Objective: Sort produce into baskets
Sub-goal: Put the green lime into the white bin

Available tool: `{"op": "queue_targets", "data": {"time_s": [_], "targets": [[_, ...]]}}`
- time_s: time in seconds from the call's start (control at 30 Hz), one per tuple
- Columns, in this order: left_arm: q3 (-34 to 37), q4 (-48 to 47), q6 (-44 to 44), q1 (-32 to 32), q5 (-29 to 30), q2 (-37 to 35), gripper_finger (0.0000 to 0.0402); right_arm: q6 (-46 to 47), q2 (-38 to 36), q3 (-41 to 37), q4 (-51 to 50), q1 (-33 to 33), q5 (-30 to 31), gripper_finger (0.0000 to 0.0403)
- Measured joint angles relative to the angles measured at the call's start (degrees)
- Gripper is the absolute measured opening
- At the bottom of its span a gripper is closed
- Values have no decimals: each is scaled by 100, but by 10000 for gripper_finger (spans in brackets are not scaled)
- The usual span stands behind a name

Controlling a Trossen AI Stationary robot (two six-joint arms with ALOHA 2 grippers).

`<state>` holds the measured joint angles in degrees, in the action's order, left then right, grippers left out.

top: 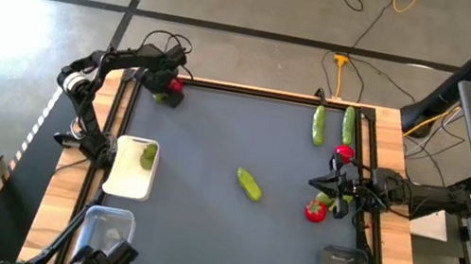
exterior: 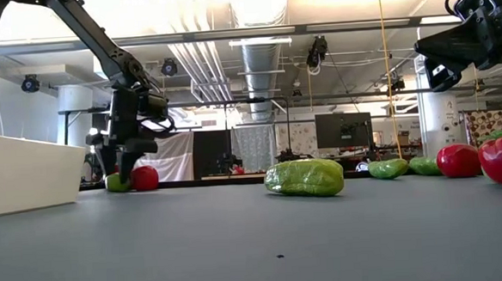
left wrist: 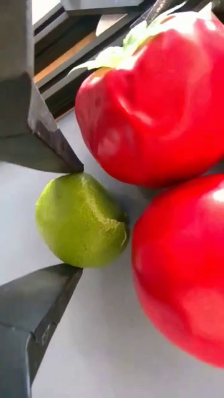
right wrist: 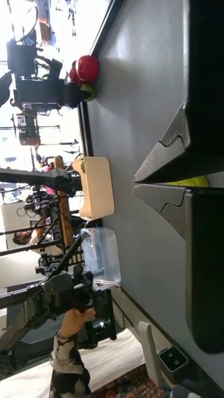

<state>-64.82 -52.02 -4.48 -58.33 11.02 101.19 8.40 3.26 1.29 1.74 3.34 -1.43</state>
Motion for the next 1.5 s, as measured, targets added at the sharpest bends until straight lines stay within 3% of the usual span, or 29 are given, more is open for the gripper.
{"op": "queue_targets", "data": {"time_s": [0.27,0.63,0.87,1.1,1.3,1.5], "targets": [[-118,-260,101,169,1,-148,145,0,1,0,0,0,0,9],[-546,-1816,-269,959,-2,-1145,134,0,1,-1,0,-1,0,9],[-764,-2897,-1429,2246,-432,-2464,133,0,1,0,2,-1,0,9],[-198,-3168,-3505,4164,-473,-3596,133,0,1,0,0,1,0,9],[642,-3106,-4826,5541,-549,-3872,134,0,1,0,0,-1,-1,9],[1539,-2794,-5297,6214,-1070,-3727,134,0,-1,0,1,1,-2,9]]}}
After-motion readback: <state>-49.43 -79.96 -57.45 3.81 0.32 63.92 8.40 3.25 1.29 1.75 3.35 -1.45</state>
